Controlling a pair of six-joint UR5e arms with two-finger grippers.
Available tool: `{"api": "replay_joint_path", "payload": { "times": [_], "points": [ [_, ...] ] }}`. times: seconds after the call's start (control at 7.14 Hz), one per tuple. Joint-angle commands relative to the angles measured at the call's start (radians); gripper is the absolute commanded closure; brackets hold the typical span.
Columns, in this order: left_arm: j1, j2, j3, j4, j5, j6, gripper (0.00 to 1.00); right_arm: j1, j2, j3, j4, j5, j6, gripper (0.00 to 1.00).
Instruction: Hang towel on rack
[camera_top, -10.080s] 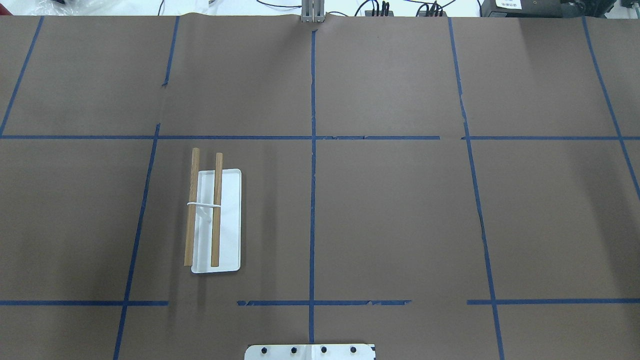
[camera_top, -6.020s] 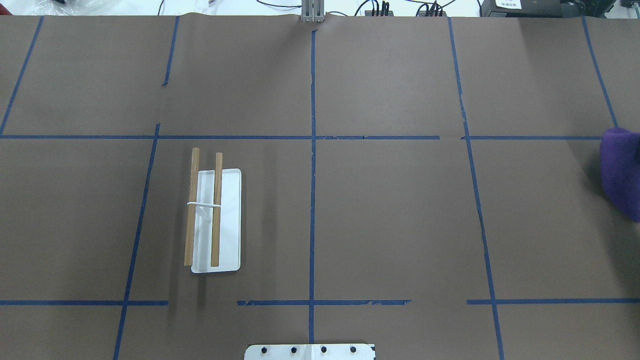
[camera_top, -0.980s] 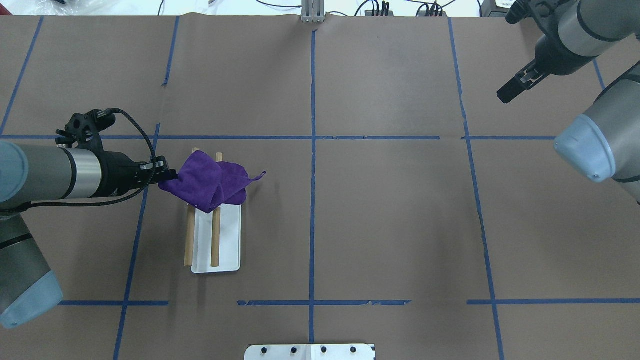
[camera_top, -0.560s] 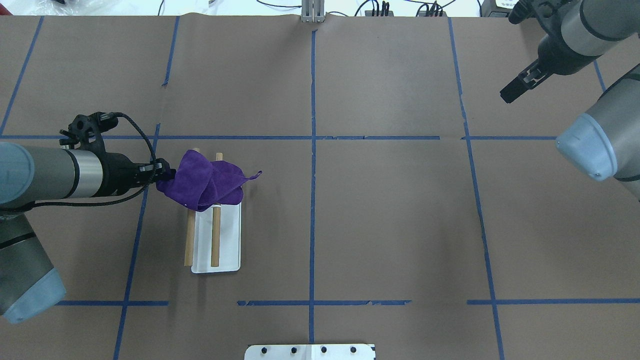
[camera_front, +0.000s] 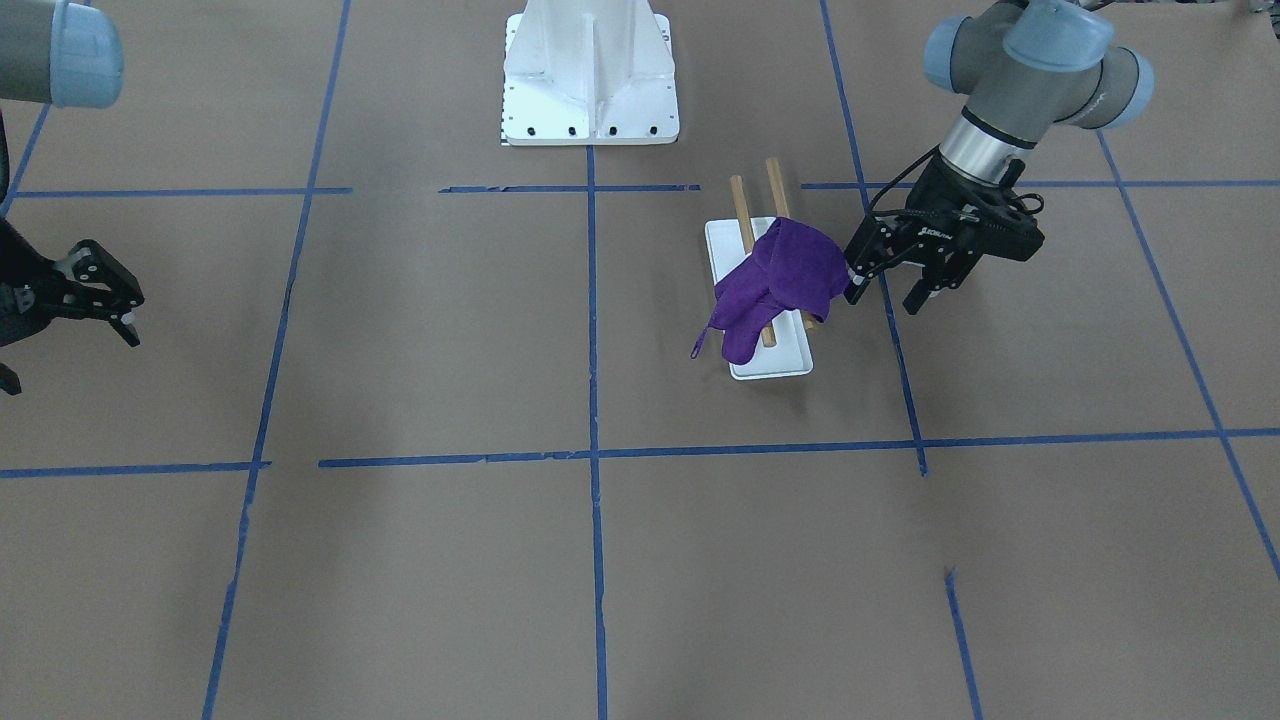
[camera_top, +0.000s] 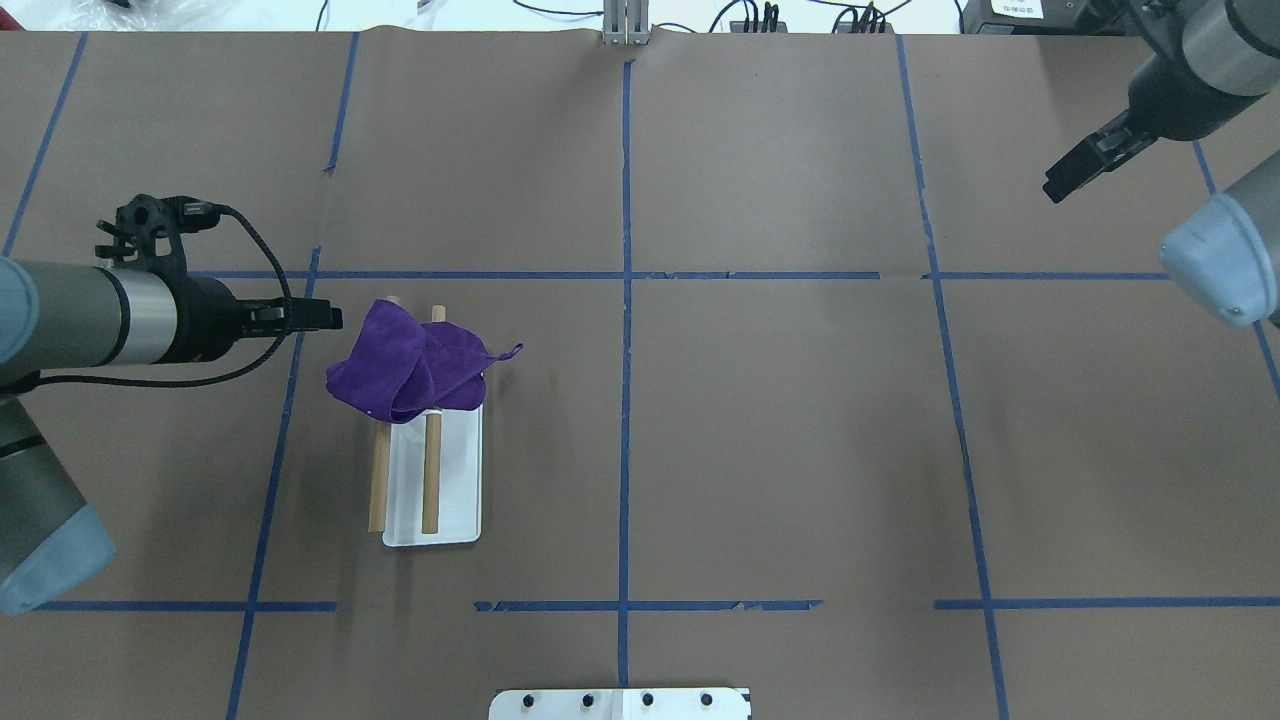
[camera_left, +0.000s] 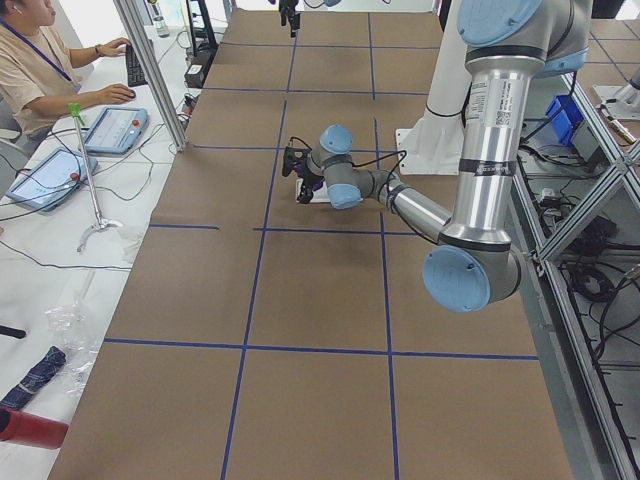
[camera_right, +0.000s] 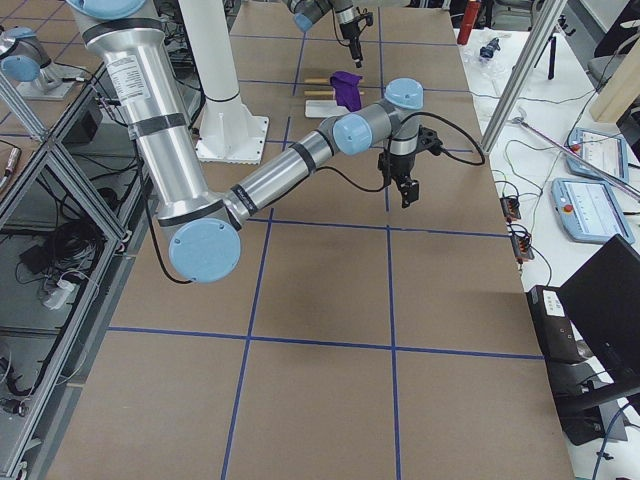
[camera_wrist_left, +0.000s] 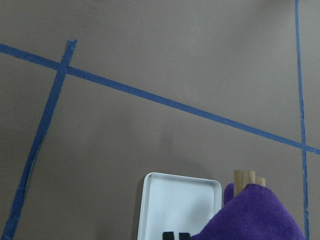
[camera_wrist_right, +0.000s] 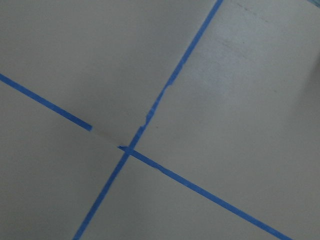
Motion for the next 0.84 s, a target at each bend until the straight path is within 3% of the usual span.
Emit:
{"api": "replay_joint_path", "payload": {
  "times": [0.0,0.28,0.42,0.7],
  "points": [
    [-0.153,0.068,0.037,0.054,-0.084,0.329,0.00,0.133,-0.133,-0.022,0.005,0.026,-0.115,0.00],
    [-0.401,0.065,0.060,0.334,-0.222,0.633,0.00,0.213,-0.307,-0.029,0.007,0.028,-0.122,0.00],
    [-0.445,0.067,0.069,0.487,-0.236,0.681,0.00,0.292,-0.340,-0.082,0.007,0.029,-0.120,0.00],
    [-0.558,0.071,0.072,0.622,-0.241,0.814,0.00,0.386,-0.346,-0.237,0.031,0.031,-0.131,0.00]
  ]
}}
